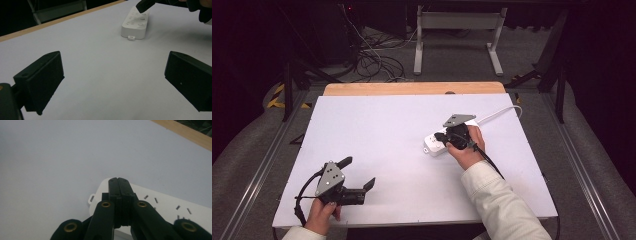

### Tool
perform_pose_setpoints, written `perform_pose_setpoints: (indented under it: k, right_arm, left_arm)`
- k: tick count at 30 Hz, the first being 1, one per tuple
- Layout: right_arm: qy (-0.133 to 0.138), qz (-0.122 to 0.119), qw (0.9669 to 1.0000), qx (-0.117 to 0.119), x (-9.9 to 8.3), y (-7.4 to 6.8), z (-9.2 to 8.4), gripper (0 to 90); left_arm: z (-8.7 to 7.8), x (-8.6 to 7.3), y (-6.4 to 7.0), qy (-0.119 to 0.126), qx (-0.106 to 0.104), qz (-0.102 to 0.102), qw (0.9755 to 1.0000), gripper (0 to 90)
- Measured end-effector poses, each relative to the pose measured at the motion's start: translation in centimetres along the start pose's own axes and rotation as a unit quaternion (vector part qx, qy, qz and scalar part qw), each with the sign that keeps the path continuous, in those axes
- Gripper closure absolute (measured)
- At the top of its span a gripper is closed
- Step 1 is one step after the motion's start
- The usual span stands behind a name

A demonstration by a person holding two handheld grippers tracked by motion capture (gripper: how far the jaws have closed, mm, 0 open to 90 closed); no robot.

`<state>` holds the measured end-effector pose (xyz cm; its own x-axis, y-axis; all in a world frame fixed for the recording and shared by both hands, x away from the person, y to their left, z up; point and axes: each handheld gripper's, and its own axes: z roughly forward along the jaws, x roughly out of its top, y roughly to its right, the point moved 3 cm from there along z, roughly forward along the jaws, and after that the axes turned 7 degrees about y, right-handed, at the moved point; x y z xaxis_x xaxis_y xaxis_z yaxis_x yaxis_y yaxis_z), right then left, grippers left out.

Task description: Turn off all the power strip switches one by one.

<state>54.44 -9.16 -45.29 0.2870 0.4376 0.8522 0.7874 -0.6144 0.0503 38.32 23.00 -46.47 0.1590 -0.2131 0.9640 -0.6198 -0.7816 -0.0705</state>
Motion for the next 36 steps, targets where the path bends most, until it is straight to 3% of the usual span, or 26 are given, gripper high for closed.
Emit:
perform_pose_setpoints:
  k: [3, 8, 19, 36]
  right_arm:
    - [-0.018, -0.002, 0.9998, -0.009, -0.5, 0.5, -0.1, 90.0]
    - [-0.011, 0.002, 0.9998, -0.016, -0.5, 0.9, -0.4, 90.0]
    - [-0.036, 0.014, 0.9987, -0.034, -1.7, 3.1, -0.6, 90.0]
    - [-0.059, 0.015, 0.9976, -0.033, -2.7, 3.2, 0.2, 90.0]
  left_arm:
    - [0.0, 0.0, 0.1, 0.001, 0.0, -0.002, 1.0, 2.8]
    - [0.0, 0.0, 0.0, 0.001, 0.001, -0.003, 1.0, 2.8]
    - [0.0, 0.0, -0.1, 0.001, 0.001, -0.002, 1.0, 2.8]
    - [0.0, 0.0, 0.0, 0.0, 0.001, -0.002, 1.0, 2.8]
